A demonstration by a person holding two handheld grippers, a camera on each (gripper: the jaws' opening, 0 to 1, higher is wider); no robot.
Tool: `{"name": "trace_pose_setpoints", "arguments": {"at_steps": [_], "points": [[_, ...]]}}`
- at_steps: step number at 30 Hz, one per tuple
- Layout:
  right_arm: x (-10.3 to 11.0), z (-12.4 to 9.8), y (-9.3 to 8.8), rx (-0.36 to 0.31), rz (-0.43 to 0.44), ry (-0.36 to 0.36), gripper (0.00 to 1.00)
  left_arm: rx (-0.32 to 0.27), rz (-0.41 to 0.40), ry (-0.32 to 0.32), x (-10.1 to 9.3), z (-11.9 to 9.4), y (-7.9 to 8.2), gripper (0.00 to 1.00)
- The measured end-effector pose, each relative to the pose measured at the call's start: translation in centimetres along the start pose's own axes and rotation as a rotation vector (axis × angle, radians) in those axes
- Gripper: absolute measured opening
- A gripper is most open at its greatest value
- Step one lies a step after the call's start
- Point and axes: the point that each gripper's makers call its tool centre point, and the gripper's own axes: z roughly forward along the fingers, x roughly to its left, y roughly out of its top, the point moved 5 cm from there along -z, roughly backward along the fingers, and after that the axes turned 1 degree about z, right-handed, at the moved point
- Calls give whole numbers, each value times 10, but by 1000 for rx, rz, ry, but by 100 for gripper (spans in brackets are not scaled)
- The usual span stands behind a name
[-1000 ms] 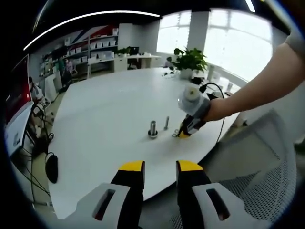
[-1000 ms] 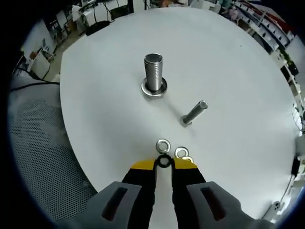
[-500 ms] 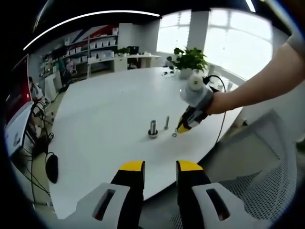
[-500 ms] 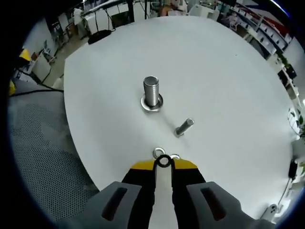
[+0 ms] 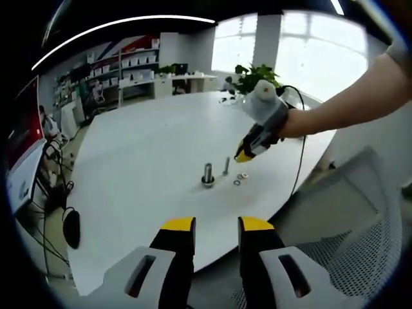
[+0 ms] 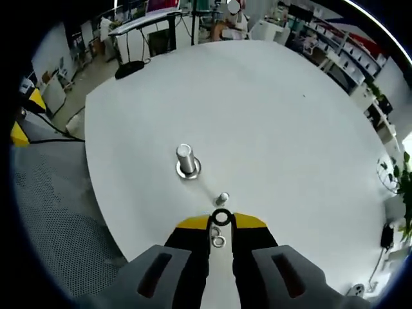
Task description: Place the washer onto the threaded stud by aligning its center hole with the stud, sliding it down to the base, and recovering from edge contact or off-axis alignment until the washer reaches the visible bottom stop.
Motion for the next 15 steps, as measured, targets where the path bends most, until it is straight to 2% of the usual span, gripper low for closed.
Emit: {"name": "trace_pose_setpoints", "arguments": {"at_steps": [11,15], "points": [[1,8,13,0,-30,5,13,1,1,-2,0,0,0,24],[-2,13,13,21,-37,5,13,-3,0,0,0,0,0,24]]}}
